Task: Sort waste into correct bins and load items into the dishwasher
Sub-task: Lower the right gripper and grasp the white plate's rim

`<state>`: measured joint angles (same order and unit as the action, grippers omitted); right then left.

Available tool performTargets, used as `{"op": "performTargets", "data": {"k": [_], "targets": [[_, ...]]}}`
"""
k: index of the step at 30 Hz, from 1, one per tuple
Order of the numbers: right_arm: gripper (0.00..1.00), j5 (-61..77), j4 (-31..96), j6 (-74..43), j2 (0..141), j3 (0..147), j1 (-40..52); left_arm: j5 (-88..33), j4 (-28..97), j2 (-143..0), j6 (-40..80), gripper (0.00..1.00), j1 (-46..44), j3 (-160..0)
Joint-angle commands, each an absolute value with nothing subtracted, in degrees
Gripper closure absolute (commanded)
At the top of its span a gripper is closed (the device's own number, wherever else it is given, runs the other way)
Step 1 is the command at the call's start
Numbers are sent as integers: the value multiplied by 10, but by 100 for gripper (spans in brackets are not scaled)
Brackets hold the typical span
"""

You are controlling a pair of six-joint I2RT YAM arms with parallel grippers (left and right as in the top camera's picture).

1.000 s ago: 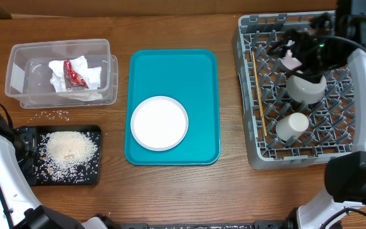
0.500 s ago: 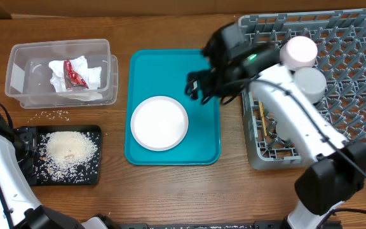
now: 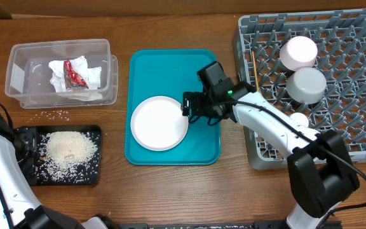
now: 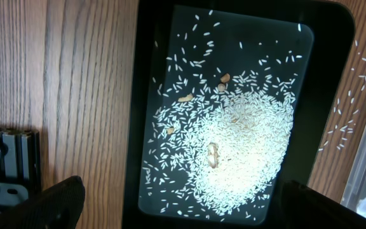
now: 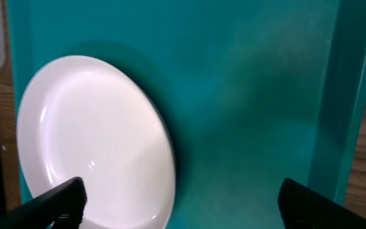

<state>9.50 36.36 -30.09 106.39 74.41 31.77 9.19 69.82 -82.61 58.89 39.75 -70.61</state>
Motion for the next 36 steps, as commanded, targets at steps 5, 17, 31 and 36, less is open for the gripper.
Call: {"op": "performTargets", "data": {"k": [5, 17, 31, 36], "targets": [[27, 67, 338, -329, 1079, 731, 340, 94, 698, -825, 583, 0, 397, -715], [52, 5, 303, -387, 1120, 731, 396, 94, 698, -825, 583, 0, 397, -715], [71, 16, 308, -423, 1158, 731, 396, 94, 698, -825, 583, 0, 397, -715], [96, 16, 316, -422, 1157, 736, 396, 94, 698, -825, 583, 0, 397, -715]]}}
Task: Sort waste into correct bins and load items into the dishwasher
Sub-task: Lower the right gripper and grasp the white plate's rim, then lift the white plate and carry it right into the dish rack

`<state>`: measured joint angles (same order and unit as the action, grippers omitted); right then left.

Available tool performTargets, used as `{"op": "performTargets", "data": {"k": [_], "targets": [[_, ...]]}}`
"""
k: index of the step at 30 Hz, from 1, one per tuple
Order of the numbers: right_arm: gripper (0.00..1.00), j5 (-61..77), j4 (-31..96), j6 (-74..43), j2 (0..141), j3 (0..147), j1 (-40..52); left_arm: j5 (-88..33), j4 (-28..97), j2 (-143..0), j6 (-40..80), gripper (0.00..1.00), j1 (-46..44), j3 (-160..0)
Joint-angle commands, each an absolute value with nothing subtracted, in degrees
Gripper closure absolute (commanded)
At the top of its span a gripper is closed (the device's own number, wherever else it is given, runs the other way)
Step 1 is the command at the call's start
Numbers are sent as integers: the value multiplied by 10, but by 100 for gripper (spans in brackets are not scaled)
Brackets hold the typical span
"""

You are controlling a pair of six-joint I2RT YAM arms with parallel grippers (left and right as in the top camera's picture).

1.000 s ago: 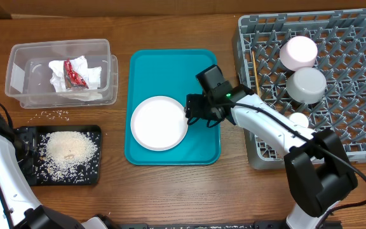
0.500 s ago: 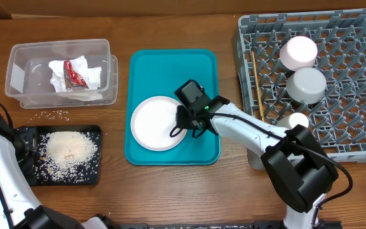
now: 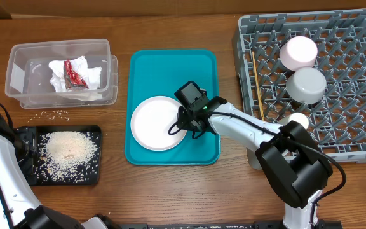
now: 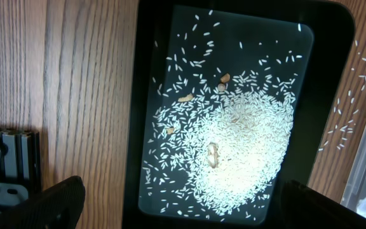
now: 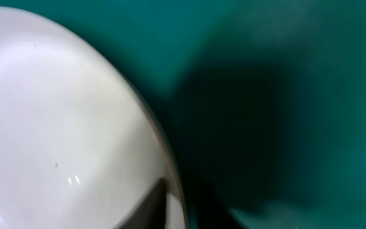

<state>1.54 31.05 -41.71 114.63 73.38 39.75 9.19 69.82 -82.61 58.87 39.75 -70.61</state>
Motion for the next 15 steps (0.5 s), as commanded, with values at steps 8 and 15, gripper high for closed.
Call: {"op": "performTargets", "data": {"k": [8, 15], "targets": [[96, -2, 389, -420, 1148, 805, 393, 94, 698, -825, 583, 0, 397, -715], [96, -69, 489, -415, 1113, 896, 356, 94, 698, -825, 583, 0, 397, -715]]}}
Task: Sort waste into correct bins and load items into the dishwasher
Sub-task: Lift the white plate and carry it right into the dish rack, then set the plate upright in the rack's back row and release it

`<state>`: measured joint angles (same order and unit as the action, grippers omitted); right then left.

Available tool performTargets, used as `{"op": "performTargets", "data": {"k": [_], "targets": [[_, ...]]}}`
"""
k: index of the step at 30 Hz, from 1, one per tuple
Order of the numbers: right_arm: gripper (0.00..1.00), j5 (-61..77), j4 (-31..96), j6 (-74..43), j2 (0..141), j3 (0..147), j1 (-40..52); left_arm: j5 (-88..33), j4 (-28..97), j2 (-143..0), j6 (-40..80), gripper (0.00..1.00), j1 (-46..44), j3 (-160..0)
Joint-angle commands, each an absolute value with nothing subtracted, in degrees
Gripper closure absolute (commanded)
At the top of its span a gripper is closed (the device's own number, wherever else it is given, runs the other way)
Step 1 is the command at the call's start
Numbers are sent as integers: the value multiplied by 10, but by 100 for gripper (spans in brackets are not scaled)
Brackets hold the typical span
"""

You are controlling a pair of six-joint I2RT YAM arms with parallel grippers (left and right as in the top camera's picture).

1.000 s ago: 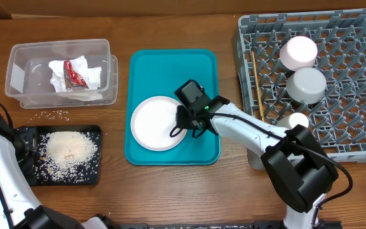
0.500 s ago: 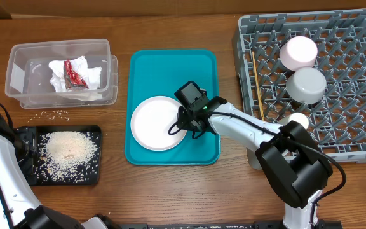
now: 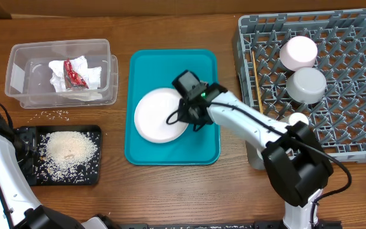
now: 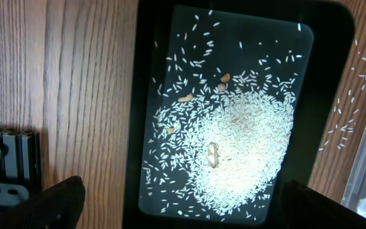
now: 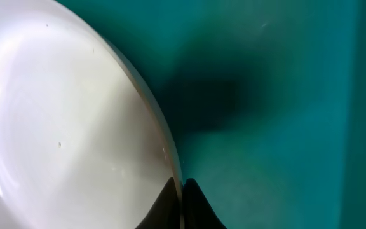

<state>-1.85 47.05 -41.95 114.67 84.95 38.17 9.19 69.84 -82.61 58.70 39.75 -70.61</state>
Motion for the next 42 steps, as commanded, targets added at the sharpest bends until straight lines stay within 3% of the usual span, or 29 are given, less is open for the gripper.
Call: {"op": "performTargets", "data": {"k": [1, 13, 18, 28, 36, 42], "targets": [[96, -76, 502, -407, 1107, 906, 349, 94, 698, -825, 583, 0, 397, -715], [96, -263, 680, -351, 1044, 1050, 184, 94, 698, -825, 583, 0, 397, -715], [96, -281, 644, -263, 1045, 1066, 104, 94, 698, -825, 583, 0, 397, -715], [96, -383, 546, -197, 1048, 1065, 8, 94, 698, -825, 583, 0, 397, -715], [96, -378, 515, -187, 1070, 1058, -6, 94, 698, -825, 583, 0, 397, -715], [96, -359, 479, -96, 1091, 1033, 13, 94, 698, -825, 583, 0, 397, -715]]}}
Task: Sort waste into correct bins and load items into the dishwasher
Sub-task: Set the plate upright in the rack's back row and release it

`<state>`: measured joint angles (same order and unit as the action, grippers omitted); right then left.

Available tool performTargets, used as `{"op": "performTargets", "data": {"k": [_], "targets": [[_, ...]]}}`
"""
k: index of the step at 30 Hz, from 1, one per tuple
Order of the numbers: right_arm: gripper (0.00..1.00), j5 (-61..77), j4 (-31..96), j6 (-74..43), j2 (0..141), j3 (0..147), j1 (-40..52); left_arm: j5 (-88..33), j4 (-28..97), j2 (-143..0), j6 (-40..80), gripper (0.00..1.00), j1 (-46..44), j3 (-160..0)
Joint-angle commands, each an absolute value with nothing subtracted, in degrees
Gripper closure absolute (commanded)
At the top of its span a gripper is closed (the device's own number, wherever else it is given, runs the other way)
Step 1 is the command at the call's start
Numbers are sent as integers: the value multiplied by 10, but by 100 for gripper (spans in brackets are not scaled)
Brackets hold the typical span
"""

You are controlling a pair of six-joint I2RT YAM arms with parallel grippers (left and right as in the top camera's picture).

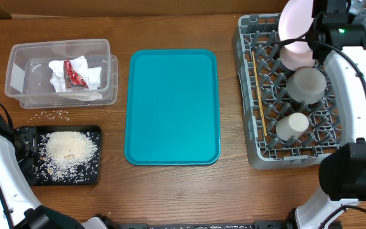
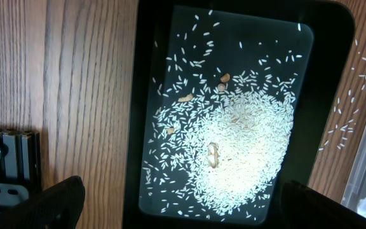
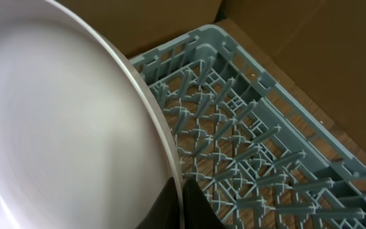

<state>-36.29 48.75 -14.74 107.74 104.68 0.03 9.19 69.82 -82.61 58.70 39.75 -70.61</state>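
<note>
My right gripper (image 3: 182, 191) is shut on the rim of the white plate (image 3: 62, 127), holding it on edge above the far left part of the grey dishwasher rack (image 3: 246, 121). From overhead the plate (image 1: 294, 16) hangs over the rack (image 1: 354, 137), near a pale pink bowl (image 1: 294, 56). My left gripper (image 2: 186, 203) is open above the black tray (image 2: 142, 127) of rice and scraps, holding nothing.
The rack also holds a grey bowl (image 1: 305, 84), a cup (image 1: 291, 126) and a chopstick (image 1: 257, 70). The teal tray (image 1: 173, 107) lies mid-table. A clear bin (image 1: 61, 71) with wrappers stands far left, loose rice grains (image 1: 53, 114) in front of it.
My right gripper, shut on the plate's rim, has gone from the teal tray to above the far left of the rack. The tray is now bare. The left arm has not moved.
My right gripper was open above the teal tray beside the flat white plate. Then it was down at the plate's right rim, then shut on the rim with the plate tilted up. Now the plate hangs over the rack. The left gripper stayed open above the rice tray.
</note>
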Motion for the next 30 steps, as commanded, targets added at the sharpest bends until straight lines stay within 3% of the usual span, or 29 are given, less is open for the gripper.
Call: {"op": "performTargets", "data": {"k": [1, 30], "targets": [[96, -360, 474, -85, 1095, 1030, 15, 94, 698, -825, 583, 0, 397, -715], [96, -389, 485, -60, 1138, 1024, 61, 94, 698, -825, 583, 0, 397, -715]]}}
